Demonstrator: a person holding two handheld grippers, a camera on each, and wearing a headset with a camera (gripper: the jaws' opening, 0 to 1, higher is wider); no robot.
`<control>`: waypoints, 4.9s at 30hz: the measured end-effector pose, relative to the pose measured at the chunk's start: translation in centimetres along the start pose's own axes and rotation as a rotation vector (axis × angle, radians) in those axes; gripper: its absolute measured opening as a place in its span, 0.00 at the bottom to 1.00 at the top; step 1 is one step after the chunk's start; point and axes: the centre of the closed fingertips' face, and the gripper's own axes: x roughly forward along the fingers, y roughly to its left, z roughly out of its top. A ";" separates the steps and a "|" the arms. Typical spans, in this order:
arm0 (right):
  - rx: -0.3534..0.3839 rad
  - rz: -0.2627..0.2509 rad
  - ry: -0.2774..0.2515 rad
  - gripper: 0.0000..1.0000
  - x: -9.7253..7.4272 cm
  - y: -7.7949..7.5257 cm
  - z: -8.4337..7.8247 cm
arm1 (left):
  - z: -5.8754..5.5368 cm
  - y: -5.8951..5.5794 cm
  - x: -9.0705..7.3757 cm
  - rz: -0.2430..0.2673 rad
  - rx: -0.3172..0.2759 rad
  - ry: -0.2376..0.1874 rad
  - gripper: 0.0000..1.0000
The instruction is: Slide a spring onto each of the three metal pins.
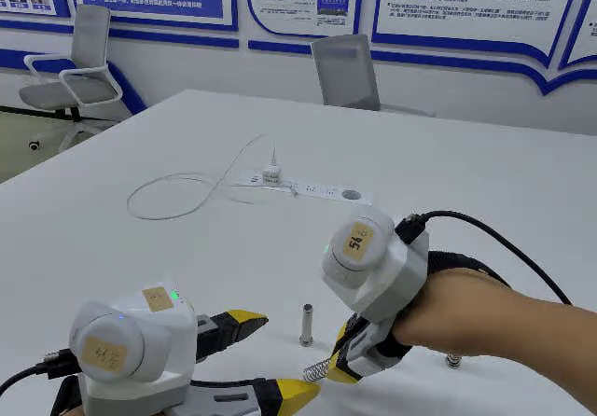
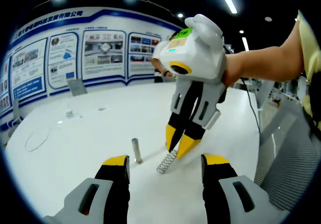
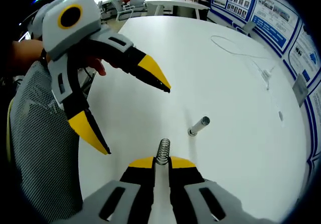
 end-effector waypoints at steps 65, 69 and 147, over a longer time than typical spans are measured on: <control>-0.061 0.068 -0.065 0.11 -3.4 3.4 2.9 | -2.4 -2.5 2.2 -0.161 0.116 0.096 0.10; -0.094 0.056 -0.059 0.12 -3.3 3.5 2.8 | -2.6 -2.9 2.2 -0.181 0.074 0.104 0.10; -0.120 -0.043 -0.026 0.12 -7.4 -3.2 5.2 | -2.5 1.1 0.1 -0.004 0.025 0.048 0.64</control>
